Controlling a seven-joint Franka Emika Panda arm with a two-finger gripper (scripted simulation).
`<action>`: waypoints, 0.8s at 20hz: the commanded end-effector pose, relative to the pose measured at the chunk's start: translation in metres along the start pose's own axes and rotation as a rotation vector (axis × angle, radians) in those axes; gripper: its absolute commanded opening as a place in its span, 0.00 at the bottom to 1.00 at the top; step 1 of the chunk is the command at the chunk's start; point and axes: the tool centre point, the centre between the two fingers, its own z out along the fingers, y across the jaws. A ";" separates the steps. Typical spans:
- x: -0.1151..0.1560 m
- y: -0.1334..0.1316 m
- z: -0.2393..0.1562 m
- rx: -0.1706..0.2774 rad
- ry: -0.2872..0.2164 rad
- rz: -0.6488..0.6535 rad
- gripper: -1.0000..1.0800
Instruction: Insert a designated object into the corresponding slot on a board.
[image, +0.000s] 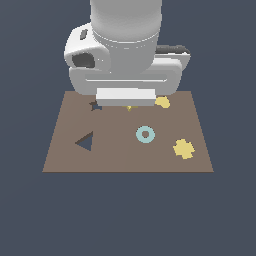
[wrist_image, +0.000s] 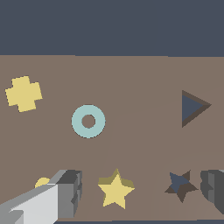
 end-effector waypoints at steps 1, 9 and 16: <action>0.000 0.000 0.000 0.000 0.000 0.000 0.96; -0.004 0.002 0.005 0.001 0.000 0.050 0.96; -0.015 0.006 0.017 0.003 0.001 0.173 0.96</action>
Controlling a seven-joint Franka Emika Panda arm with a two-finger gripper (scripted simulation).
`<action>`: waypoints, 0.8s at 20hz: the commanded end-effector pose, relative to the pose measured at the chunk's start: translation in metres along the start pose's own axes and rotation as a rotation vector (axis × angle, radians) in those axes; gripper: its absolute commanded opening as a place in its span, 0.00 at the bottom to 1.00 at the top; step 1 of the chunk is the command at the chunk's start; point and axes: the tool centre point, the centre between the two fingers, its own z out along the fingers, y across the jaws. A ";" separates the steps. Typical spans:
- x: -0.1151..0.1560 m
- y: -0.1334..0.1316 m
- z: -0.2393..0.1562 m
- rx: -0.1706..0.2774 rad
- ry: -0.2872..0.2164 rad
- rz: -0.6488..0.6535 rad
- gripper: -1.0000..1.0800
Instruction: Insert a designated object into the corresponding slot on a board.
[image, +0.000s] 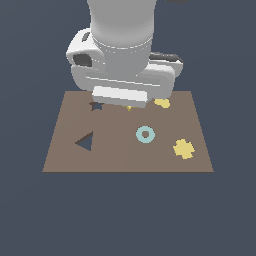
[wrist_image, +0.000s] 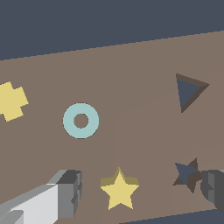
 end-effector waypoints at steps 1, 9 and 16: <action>-0.005 0.002 0.006 0.001 0.000 0.055 0.96; -0.026 0.008 0.030 0.004 0.001 0.296 0.96; -0.049 0.008 0.055 0.008 0.002 0.551 0.96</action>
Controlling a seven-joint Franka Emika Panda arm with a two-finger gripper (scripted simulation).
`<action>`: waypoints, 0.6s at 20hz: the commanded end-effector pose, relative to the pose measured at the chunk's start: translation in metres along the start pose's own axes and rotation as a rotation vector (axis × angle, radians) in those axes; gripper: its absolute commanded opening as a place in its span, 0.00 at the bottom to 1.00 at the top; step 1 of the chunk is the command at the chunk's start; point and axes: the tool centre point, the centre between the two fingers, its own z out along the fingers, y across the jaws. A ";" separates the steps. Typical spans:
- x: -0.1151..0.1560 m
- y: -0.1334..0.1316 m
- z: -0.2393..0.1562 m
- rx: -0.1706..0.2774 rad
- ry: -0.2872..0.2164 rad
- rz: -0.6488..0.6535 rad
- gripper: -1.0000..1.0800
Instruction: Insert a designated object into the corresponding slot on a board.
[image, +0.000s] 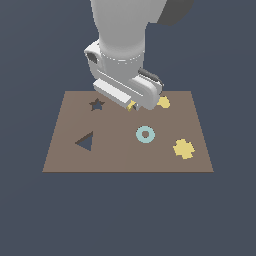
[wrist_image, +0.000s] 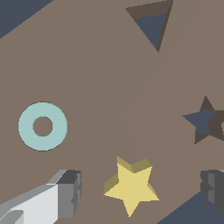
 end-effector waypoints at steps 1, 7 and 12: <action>-0.007 0.003 0.008 0.001 0.001 0.086 0.96; -0.021 0.006 0.025 0.004 0.001 0.245 0.96; -0.030 0.006 0.034 0.006 0.001 0.338 0.96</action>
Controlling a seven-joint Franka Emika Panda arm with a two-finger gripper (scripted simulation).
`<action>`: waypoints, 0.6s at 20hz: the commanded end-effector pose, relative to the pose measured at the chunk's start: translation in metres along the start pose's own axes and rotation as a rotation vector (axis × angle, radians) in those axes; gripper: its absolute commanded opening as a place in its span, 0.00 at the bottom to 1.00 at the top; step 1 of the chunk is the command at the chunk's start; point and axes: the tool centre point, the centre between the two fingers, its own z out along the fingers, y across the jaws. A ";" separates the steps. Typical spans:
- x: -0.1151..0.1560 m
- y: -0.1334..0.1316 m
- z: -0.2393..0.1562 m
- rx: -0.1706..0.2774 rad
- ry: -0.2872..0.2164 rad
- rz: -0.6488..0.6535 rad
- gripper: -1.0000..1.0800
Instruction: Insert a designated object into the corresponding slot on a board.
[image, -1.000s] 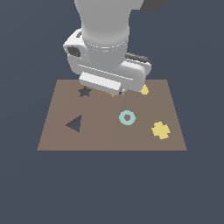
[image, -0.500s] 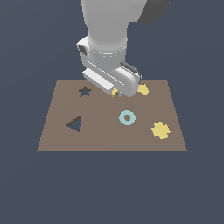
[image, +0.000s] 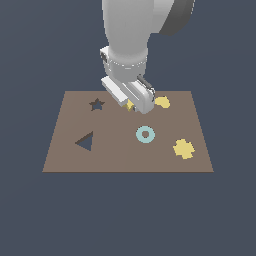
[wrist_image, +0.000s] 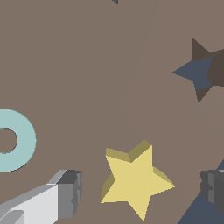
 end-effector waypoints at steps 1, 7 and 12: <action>-0.004 0.001 0.004 0.001 0.000 0.043 0.96; -0.009 0.002 0.010 0.003 0.000 0.100 0.96; -0.009 0.002 0.011 0.003 0.000 0.107 0.96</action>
